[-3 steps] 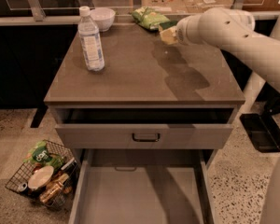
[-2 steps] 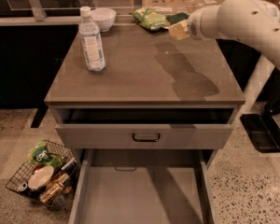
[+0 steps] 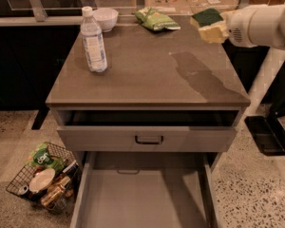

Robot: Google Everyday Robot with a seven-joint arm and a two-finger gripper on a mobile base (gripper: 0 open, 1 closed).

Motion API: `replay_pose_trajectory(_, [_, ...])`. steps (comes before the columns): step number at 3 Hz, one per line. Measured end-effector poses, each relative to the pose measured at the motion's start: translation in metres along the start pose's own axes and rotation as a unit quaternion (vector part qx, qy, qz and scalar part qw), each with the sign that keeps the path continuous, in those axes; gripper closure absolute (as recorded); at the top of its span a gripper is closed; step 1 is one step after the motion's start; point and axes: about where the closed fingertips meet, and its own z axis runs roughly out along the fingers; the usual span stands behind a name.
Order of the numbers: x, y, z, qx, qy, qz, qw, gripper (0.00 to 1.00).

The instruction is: Place sponge into middle drawer

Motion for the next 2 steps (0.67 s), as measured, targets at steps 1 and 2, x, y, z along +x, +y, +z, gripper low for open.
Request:
replay_pose_trajectory(1, [0.017,0.003,-0.058,-0.020,0.000,-0.027,0.9994,1.00])
replay_pose_trajectory(2, [0.060,0.025,-0.106,-0.069,0.013,-0.049,0.9964,1.00])
